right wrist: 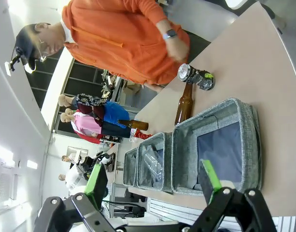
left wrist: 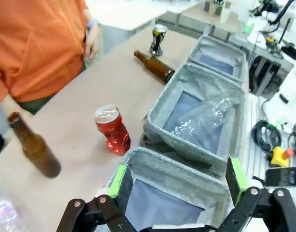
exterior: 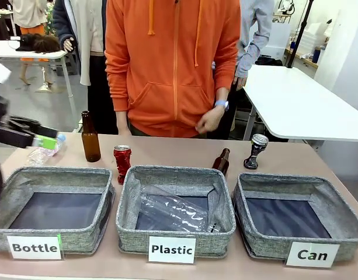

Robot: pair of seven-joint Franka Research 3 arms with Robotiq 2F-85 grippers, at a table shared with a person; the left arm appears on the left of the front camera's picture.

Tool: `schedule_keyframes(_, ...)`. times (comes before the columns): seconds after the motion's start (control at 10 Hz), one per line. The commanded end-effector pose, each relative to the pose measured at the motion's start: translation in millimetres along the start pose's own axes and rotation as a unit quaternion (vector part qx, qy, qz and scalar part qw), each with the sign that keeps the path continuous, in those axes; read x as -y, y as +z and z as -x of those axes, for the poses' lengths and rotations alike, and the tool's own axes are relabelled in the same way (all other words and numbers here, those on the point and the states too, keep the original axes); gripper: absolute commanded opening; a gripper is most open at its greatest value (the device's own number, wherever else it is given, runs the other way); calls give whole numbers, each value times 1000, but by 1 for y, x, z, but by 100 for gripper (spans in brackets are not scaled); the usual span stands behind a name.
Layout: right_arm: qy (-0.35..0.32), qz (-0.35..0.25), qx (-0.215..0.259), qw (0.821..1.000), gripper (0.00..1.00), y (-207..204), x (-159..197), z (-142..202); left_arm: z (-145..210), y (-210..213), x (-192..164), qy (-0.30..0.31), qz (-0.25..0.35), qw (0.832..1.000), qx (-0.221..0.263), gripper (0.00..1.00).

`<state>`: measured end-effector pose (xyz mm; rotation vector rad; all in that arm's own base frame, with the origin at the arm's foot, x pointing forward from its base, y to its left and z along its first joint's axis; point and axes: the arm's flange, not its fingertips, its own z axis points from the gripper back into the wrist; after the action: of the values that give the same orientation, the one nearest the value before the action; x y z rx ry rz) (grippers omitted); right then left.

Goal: Sort the can waste into the basket.
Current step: Pick up the can waste from the table and place it in the right Fabric basket.

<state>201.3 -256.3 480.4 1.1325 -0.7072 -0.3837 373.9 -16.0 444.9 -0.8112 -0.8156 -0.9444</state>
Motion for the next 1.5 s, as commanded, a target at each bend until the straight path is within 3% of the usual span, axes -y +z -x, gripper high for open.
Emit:
schedule_keyframes(0.0,13,-11,7,1000,100,0,-1,-3,-3,-57,-28,-20,-30,998,-49,100)
schedule_keyframes(0.4,13,-11,7,1000,100,0,-1,-3,-5,-119,-48,-97,-68,989,-89,100)
schedule_keyframes(0.7,13,-11,7,1000,100,0,-1,-3,-4,-140,-70,-74,-37,991,-109,100)
schedule_keyframes(1.1,13,-11,7,1000,100,0,-1,-3,-10,-150,-108,-103,10,988,-112,100)
schedule_keyframes(1.4,13,-11,7,1000,100,0,-1,-3,-1,-161,-119,-96,10,989,-112,100)
